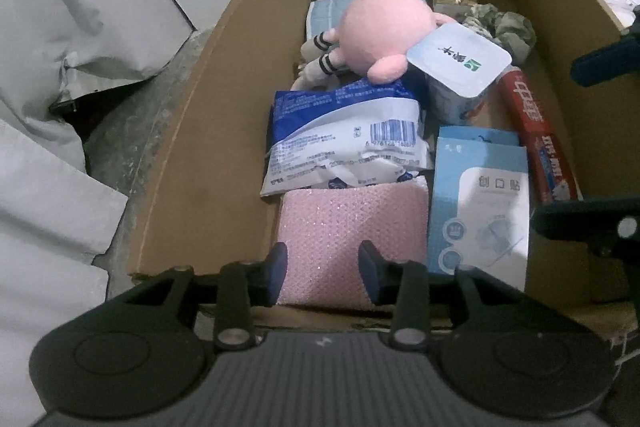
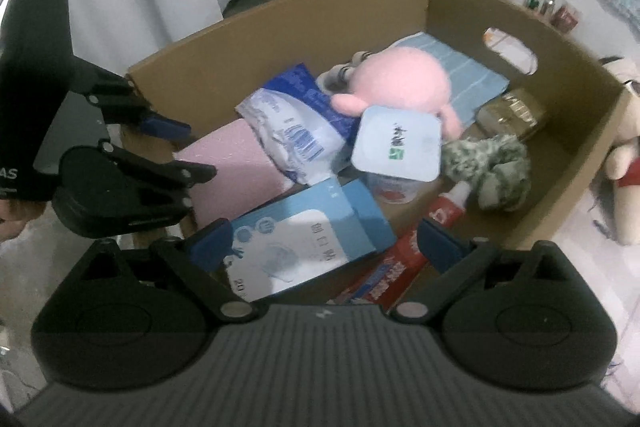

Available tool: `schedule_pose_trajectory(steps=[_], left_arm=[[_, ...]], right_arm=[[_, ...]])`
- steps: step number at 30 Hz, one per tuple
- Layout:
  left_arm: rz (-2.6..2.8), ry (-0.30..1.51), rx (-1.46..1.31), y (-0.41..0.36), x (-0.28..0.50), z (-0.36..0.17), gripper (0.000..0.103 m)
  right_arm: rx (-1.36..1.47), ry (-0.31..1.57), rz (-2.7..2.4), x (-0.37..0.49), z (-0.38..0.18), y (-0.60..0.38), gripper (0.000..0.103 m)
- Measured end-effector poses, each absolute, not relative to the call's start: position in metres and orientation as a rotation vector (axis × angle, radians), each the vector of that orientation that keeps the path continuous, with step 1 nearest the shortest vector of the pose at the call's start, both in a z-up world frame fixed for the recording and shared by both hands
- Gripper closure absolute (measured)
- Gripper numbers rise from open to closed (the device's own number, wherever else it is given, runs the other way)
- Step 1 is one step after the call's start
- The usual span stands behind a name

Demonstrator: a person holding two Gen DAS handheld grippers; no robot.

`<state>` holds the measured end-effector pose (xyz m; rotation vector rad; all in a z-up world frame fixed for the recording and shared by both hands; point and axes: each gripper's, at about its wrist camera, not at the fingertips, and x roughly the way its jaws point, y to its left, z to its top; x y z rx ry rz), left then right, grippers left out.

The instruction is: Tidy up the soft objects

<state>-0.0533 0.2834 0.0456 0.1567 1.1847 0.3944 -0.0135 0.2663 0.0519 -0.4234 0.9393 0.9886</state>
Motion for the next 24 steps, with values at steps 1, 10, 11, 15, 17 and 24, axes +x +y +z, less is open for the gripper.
schedule_pose_trajectory(steps=[1,10,11,15,17,24], left_arm=[[0.396,1.18,0.154,0.283,-0.053,0.045,0.062],[0.363,1.186,0.126,0.276,-0.062,0.052,0.05],[0.365,1.167,0.133,0.276,-0.062,0.055,0.047],[0.354,1.144,0.104,0.283,-0.051,0.055,0.047],[0.345,1.178,0.041,0.294,-0.042,0.044,0.04],[0.346,1.18,0.012,0.298,-0.043,0.036,0.039]], right_arm=[[-0.437,0.931,0.984,-0.015,0.052,0.266,0.004],[-0.416,0.882,0.992,-0.021,0.06,0.249,0.003],[-0.397,0.865,0.996,-0.022,0.063,0.245,0.003],[-0.324,0.815,0.97,-0.019,0.072,0.238,0.003],[-0.296,0.827,0.952,-0.014,0.073,0.241,0.003],[-0.271,0.816,0.962,-0.012,0.073,0.227,0.003]])
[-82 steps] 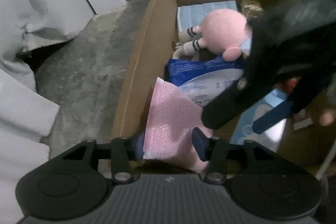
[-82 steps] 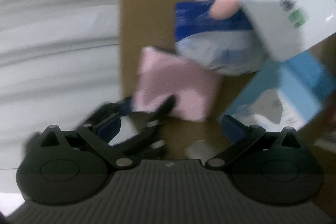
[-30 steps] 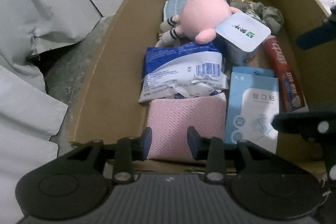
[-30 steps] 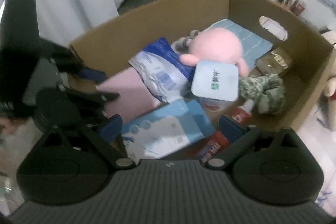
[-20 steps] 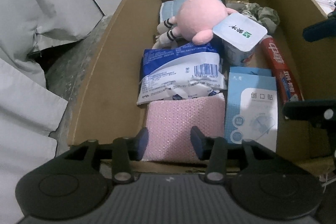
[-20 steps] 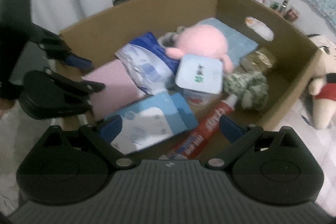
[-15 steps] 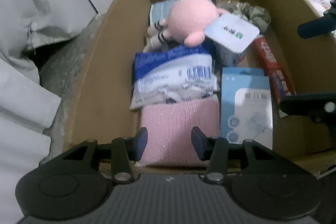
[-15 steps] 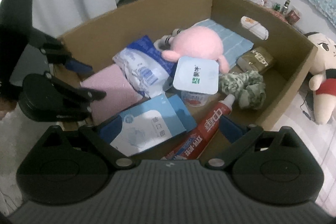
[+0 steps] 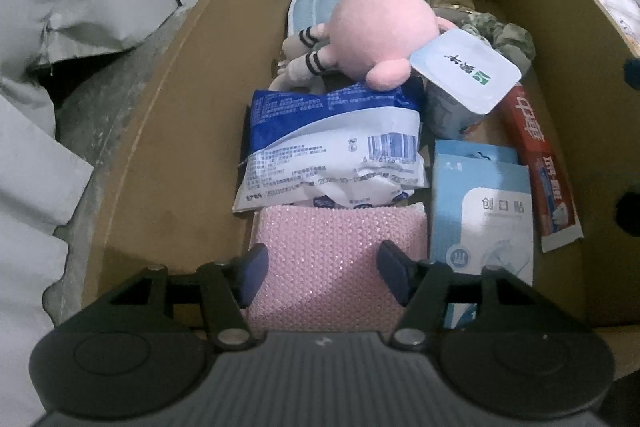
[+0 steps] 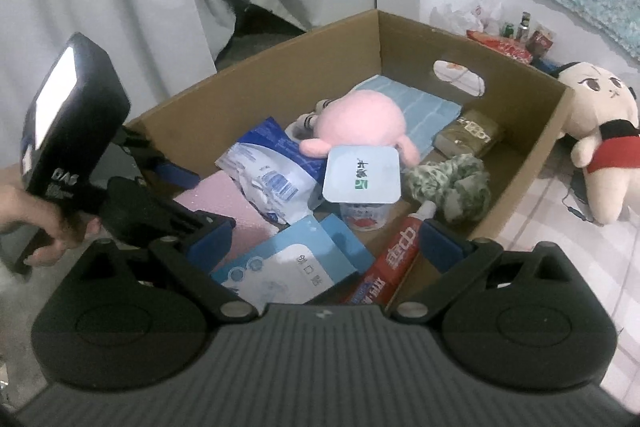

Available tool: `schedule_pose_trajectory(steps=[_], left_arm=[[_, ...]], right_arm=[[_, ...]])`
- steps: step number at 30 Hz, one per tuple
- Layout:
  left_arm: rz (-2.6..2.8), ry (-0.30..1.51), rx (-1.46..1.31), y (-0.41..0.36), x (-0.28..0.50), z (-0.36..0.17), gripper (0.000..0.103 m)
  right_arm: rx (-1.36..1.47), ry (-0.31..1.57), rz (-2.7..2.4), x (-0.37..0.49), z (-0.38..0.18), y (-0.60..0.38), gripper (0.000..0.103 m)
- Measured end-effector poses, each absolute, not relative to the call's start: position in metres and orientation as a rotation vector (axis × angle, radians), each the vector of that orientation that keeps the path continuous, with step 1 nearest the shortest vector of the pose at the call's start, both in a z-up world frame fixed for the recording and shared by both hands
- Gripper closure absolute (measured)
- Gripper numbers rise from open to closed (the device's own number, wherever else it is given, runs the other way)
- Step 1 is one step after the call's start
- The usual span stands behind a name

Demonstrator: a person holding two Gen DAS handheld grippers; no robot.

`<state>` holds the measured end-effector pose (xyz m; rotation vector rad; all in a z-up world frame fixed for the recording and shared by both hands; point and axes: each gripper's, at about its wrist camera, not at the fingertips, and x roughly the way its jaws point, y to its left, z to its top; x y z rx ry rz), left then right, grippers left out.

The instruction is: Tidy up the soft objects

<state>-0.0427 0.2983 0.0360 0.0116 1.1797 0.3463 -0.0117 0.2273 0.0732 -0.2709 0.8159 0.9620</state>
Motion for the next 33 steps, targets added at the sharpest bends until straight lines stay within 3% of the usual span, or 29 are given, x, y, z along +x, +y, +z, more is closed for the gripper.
schedule_pose_trajectory(steps=[3,5,6,9,15,20,33], left_arm=[[0.349,1.195,0.005,0.299,-0.042,0.036,0.043],[0.379,1.169,0.01,0.295,-0.046,0.047,0.036],[0.408,1.124,0.004,0.292,-0.052,0.057,0.026],[0.468,0.934,-0.005,0.274,-0.072,0.085,0.012],[0.539,0.642,0.028,0.215,-0.104,0.107,0.004],[0.632,0.352,-0.095,0.177,-0.123,0.093,0.003],[0.812,0.371,0.019,0.155,-0.121,0.083,0.0]], right_arm=[[-0.22,0.812,0.977,-0.017,0.074,0.216,0.003],[-0.195,0.788,0.98,-0.017,0.078,0.205,0.003],[-0.181,0.769,0.978,-0.022,0.083,0.198,0.003],[-0.13,0.689,0.998,-0.03,0.096,0.173,0.002],[-0.011,0.562,1.009,-0.034,0.109,0.118,0.001],[0.075,0.482,1.037,-0.03,0.1,0.093,0.001],[0.215,0.525,1.048,0.003,0.071,0.067,0.001]])
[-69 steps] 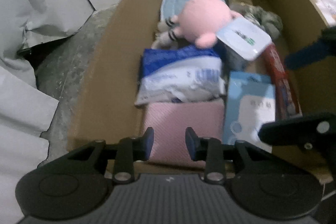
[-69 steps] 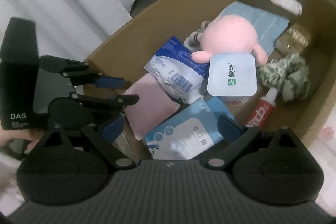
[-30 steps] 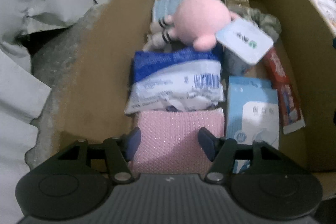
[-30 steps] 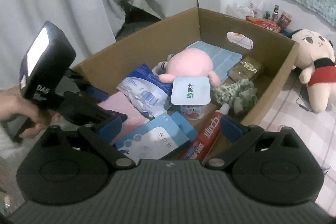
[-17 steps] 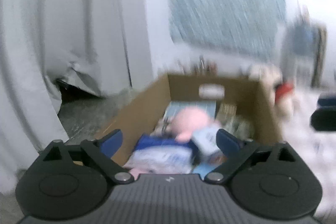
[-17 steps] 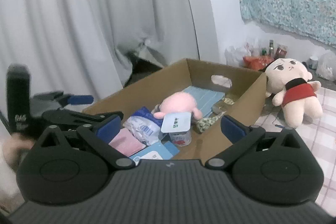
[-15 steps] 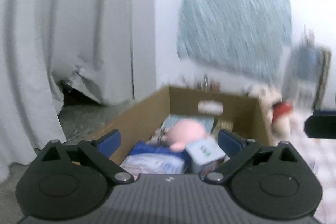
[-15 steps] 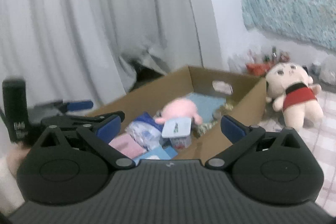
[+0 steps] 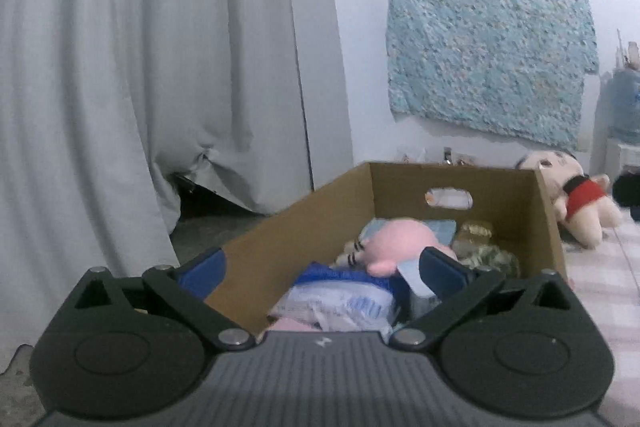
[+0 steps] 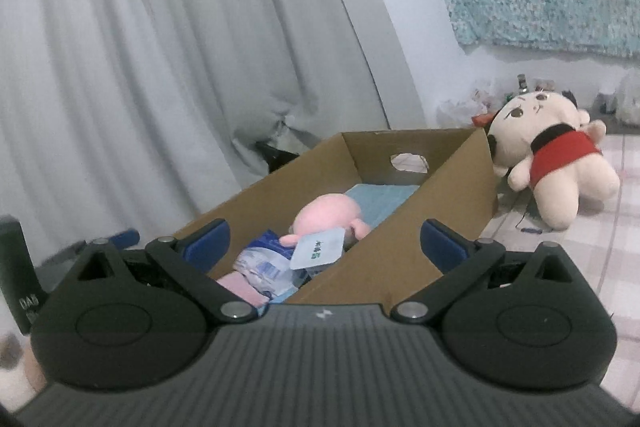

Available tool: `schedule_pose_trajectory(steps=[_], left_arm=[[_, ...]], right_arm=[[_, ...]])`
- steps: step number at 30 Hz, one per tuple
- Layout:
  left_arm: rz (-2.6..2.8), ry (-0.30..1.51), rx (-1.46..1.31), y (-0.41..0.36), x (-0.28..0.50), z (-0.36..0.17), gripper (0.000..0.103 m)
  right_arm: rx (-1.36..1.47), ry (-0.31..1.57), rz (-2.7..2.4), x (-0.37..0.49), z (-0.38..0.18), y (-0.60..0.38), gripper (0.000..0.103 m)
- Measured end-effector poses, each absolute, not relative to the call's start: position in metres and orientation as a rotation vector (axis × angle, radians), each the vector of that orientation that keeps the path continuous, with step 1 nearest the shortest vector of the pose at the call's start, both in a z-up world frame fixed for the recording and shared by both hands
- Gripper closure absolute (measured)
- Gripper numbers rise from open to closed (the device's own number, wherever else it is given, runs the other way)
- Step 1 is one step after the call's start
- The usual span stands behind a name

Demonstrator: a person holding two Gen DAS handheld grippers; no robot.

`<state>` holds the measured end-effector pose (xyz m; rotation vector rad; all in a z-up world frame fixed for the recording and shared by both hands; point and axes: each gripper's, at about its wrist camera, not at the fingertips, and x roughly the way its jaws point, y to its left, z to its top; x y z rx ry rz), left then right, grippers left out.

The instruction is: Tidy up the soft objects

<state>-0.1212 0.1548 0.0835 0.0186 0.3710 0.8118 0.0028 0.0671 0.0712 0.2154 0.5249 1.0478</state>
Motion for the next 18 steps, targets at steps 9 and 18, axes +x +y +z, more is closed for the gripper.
schedule_pose_trajectory(steps=[9,18], left_arm=[[0.87,0.404,0.012,0.151,-0.137,0.076,0.0],[0.87,0.401,0.079,0.145,-0.136,0.077,0.0]], right_arm=[[0.145,0.482,1.061,-0.009,0.073,0.066,0.001],[0.03,0.363,1.081,-0.033,0.073,0.072,0.001]])
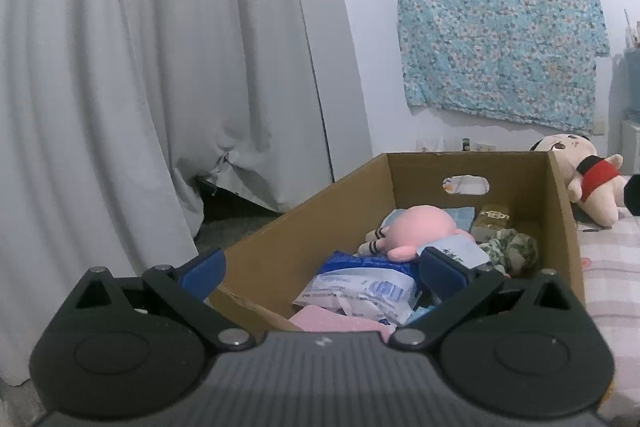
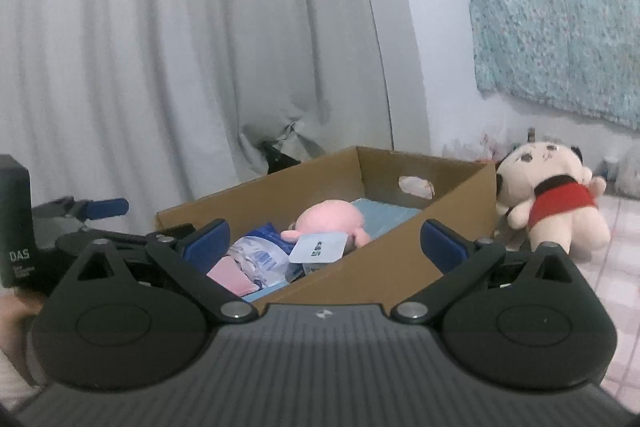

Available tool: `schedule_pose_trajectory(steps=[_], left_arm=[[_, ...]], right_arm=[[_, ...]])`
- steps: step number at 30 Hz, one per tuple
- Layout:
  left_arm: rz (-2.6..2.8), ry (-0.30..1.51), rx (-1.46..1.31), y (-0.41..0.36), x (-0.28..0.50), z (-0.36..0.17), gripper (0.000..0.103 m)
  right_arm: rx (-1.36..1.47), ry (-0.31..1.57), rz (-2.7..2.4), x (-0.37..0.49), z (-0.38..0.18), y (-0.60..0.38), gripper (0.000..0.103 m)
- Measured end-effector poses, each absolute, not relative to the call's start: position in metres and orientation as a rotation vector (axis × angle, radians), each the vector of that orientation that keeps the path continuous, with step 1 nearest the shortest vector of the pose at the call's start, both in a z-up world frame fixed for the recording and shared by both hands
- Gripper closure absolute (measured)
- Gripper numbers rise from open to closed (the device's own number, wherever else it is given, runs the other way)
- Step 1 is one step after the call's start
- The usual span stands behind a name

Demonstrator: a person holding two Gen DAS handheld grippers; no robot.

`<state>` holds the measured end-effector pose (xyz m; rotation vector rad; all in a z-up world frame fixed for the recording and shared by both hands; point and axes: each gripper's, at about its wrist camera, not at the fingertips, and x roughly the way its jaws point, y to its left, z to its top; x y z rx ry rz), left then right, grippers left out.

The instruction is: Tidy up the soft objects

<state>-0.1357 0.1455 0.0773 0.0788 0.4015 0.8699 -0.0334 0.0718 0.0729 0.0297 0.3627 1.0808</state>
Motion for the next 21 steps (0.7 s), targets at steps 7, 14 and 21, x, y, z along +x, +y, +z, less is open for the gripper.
schedule_pose_trajectory(steps=[7,14,21], left_arm=[[0.87,0.421,0.071,0.15,-0.136,0.077,0.0],[0.878,0.462,0.114,0.147,-0.131,0.074,0.0],[0.866,0.463,0.181,0.138,-0.126,0.071,0.0]], right_arm=[[0.051,0.382,1.122,-0.035,0.075,0.071,0.001],[0.094,0.408,1.132,-0.032,0.072,0.069,0.001],[0.079,0.404,1.117,-0.034,0.071,0.069,0.001]])
